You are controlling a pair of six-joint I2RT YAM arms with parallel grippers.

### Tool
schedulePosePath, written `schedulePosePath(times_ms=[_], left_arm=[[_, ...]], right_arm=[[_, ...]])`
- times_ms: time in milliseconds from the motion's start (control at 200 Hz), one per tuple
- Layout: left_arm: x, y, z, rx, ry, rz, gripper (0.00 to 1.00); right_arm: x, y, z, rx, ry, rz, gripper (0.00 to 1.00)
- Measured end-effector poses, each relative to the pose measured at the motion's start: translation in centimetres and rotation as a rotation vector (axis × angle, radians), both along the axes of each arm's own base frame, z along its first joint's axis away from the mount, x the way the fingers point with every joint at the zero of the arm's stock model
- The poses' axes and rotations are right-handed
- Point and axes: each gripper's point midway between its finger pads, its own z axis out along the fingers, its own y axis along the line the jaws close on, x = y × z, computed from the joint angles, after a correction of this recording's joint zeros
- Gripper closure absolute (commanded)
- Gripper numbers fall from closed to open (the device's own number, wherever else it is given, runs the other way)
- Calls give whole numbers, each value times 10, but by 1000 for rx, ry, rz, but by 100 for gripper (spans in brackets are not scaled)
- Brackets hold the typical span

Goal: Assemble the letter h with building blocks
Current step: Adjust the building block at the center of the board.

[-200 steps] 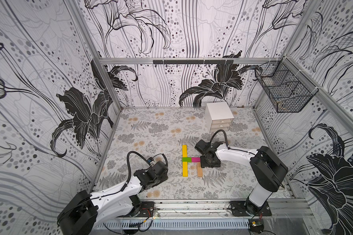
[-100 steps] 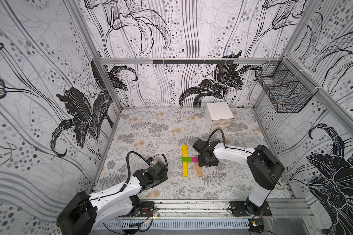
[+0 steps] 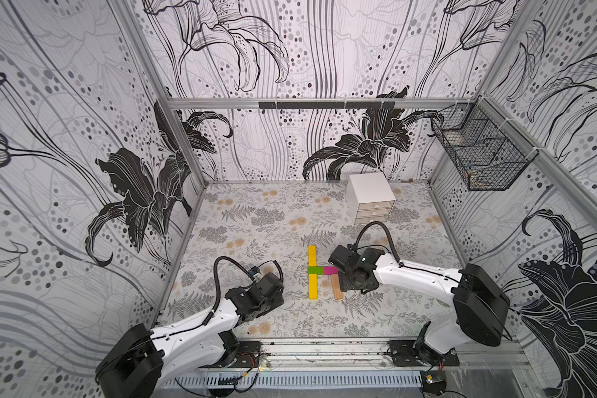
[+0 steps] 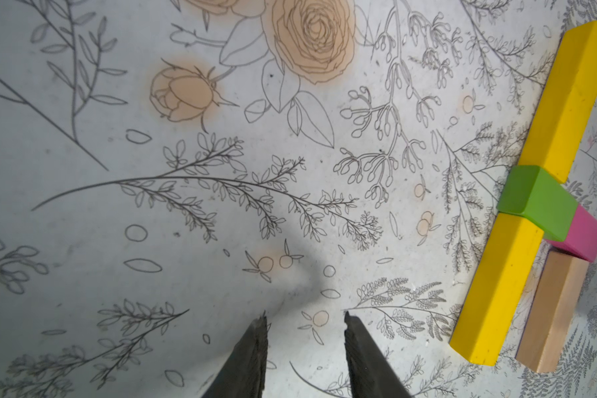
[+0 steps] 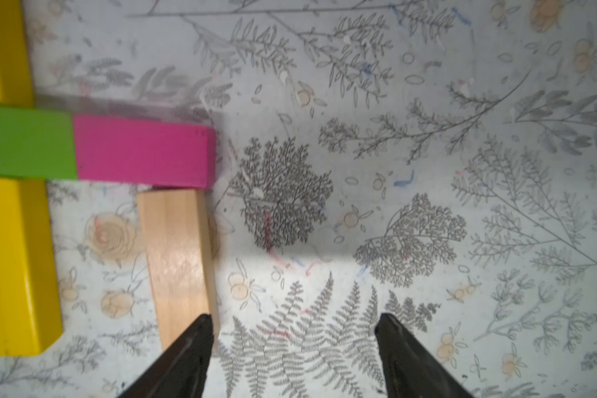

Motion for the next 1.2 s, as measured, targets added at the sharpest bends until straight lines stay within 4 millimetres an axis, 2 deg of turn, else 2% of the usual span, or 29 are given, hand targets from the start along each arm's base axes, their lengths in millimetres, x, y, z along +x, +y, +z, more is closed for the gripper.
schedulePosePath(times_ms=[150, 305, 370, 656, 1086, 1196], left_arm=[[0, 0, -1, 1, 3, -1, 60], [1, -1, -1, 0, 1, -1, 60], [1, -1, -1, 0, 1, -1, 60], [0, 0, -1, 0, 1, 0, 60], [0, 0, -1, 2, 4, 0, 60], [0, 0, -1, 2, 4, 0, 60]], right_arm=[[-32, -1, -15, -50, 37, 47, 15], [-44, 5, -30, -94, 63, 72, 14], [-45, 5, -37, -116, 74, 66, 14], [-31, 27, -37, -110, 53, 62, 14], [-31, 28, -36, -111, 50, 64, 15], [-34, 28, -29, -102, 41, 72, 13]])
